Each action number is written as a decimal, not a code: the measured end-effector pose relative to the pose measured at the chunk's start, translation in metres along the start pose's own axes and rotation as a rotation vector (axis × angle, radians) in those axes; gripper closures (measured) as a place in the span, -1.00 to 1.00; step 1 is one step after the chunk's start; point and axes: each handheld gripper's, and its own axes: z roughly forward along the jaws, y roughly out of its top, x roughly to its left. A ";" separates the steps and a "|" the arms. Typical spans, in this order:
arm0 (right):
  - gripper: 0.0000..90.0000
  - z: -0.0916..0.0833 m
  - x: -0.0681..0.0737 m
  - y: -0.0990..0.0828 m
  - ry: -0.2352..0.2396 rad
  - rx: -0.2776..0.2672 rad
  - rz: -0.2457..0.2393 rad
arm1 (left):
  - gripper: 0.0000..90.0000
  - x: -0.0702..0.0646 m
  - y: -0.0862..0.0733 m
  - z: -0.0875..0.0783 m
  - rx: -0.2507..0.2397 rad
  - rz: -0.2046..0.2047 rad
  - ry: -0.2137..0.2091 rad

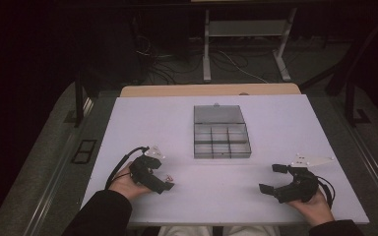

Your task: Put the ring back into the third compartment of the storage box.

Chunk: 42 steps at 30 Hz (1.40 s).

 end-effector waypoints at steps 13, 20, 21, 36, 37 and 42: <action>-0.98 0.001 0.000 0.000 -0.001 0.006 0.001 | -0.59 -0.004 0.003 0.008 0.047 0.068 -0.002; -0.98 0.002 0.000 0.000 0.001 0.010 -0.005 | -0.36 -0.004 0.003 0.009 0.043 0.084 -0.010; -0.98 0.002 0.000 0.000 0.001 0.010 -0.006 | -0.32 -0.004 0.003 0.009 0.043 0.085 -0.011; -0.98 0.002 -0.001 0.000 -0.004 0.009 -0.005 | 0.10 -0.004 0.003 0.013 0.060 0.108 -0.001; -0.98 0.002 -0.001 0.000 -0.004 0.009 -0.004 | 0.14 -0.004 0.003 0.013 0.060 0.109 0.003; -0.98 0.002 0.000 0.000 -0.005 0.010 -0.005 | 0.41 -0.005 0.003 0.012 0.058 0.114 0.021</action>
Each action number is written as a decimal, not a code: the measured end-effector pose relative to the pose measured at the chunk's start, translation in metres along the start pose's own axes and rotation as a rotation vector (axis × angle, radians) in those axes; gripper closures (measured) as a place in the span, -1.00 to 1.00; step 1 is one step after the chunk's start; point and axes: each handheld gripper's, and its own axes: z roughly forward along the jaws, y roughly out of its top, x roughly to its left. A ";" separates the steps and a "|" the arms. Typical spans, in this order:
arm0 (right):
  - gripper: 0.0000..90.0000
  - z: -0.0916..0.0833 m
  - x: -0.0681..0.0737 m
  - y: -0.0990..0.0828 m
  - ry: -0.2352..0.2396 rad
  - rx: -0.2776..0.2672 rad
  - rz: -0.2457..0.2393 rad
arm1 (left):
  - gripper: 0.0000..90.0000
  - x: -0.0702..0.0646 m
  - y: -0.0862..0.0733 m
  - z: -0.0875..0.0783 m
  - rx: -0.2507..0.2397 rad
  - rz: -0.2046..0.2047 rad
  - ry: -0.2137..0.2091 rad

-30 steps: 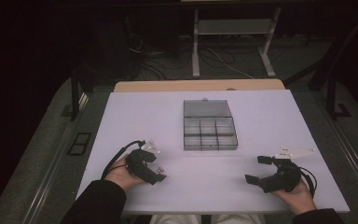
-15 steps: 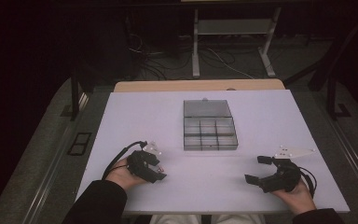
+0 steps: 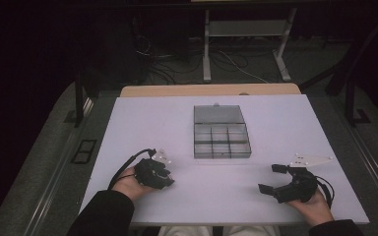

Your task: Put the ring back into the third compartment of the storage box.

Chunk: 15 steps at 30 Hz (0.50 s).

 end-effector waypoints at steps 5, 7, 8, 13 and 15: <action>-0.98 0.000 0.000 0.000 0.001 0.001 0.001 | 0.51 0.000 0.000 0.000 0.000 -0.004 0.004; -0.98 0.000 0.000 0.000 0.001 -0.001 0.002 | 0.52 0.000 0.000 0.000 0.001 -0.008 0.003; -0.98 0.000 0.000 0.000 0.002 0.001 0.002 | 0.52 0.001 0.000 -0.001 -0.002 -0.010 0.002; -0.98 -0.001 0.000 -0.001 0.002 -0.001 0.004 | 0.53 0.002 0.000 -0.004 -0.023 -0.013 -0.006; -0.98 0.000 0.000 -0.001 0.000 0.000 0.004 | 0.53 0.003 0.001 -0.006 -0.034 -0.014 -0.008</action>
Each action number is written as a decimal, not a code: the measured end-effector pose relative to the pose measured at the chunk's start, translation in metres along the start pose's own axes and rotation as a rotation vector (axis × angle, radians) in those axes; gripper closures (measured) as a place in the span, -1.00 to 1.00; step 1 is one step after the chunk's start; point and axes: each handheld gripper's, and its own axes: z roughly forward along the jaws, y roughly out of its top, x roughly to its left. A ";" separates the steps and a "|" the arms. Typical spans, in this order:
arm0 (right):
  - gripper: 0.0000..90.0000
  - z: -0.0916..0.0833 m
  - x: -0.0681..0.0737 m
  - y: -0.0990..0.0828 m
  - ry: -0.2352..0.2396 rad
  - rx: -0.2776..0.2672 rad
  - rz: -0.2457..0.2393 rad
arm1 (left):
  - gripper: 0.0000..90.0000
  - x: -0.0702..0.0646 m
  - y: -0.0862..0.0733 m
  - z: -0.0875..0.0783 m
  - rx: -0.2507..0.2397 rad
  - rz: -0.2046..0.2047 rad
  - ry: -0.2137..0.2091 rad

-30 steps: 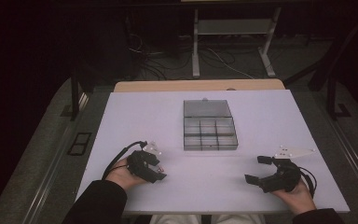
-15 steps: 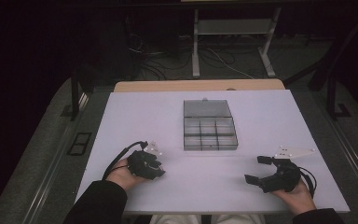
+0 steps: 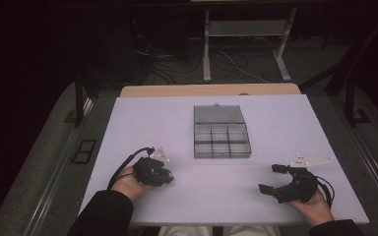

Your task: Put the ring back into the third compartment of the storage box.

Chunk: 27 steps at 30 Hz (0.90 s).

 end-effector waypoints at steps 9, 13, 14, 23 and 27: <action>-0.98 0.001 0.000 -0.001 0.000 0.003 -0.003 | 0.53 0.005 0.003 -0.010 -0.048 -0.011 -0.012; -0.98 0.001 0.000 -0.001 -0.001 0.004 -0.003 | 0.53 0.007 0.007 -0.015 -0.075 -0.011 -0.009; -0.98 0.001 0.000 -0.001 -0.003 0.003 -0.002 | 0.53 0.007 0.008 -0.016 -0.072 -0.007 -0.005; -0.98 0.001 0.000 -0.001 -0.018 0.003 -0.001 | 0.53 0.011 0.018 -0.022 -0.080 0.003 0.007; -0.98 0.002 0.000 -0.002 -0.019 0.003 -0.003 | 0.53 0.015 0.026 -0.029 -0.096 0.013 0.021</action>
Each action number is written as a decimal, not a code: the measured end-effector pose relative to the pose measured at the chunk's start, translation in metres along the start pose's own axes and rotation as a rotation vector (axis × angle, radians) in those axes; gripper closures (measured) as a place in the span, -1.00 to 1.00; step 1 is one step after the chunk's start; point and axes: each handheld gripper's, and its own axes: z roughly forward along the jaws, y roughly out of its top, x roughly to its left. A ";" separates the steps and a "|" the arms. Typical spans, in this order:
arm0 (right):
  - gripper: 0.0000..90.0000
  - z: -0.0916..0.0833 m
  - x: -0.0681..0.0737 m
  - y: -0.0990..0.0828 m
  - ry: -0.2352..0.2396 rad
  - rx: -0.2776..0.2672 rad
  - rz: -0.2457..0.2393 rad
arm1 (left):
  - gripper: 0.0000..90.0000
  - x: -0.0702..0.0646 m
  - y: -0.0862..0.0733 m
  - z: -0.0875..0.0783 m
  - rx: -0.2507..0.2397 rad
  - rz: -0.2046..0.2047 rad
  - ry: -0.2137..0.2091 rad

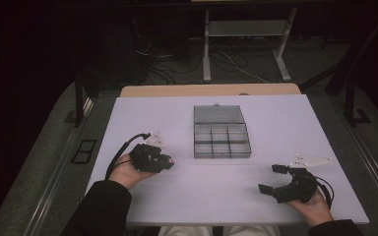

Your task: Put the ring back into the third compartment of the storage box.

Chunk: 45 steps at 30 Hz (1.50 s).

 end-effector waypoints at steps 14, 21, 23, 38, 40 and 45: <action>-0.98 -0.001 0.000 0.000 0.003 -0.002 0.002 | 0.53 0.008 0.031 -0.008 -0.024 0.040 0.011; -0.98 -0.001 0.000 0.000 0.002 0.000 -0.003 | 0.53 0.010 0.045 -0.009 -0.032 0.055 0.014; -0.98 -0.001 0.000 0.000 0.003 0.000 -0.003 | 0.53 0.011 0.048 -0.009 -0.032 0.058 0.015; -0.98 -0.001 0.000 0.000 0.008 0.002 -0.005 | 0.52 0.015 0.071 -0.004 -0.034 0.080 0.008; -0.98 -0.001 0.000 0.000 0.008 0.002 -0.006 | 0.52 0.015 0.073 -0.003 -0.030 0.080 0.009; -0.98 0.000 0.000 0.000 0.010 0.002 -0.009 | 0.52 0.016 0.079 0.000 -0.041 0.076 0.000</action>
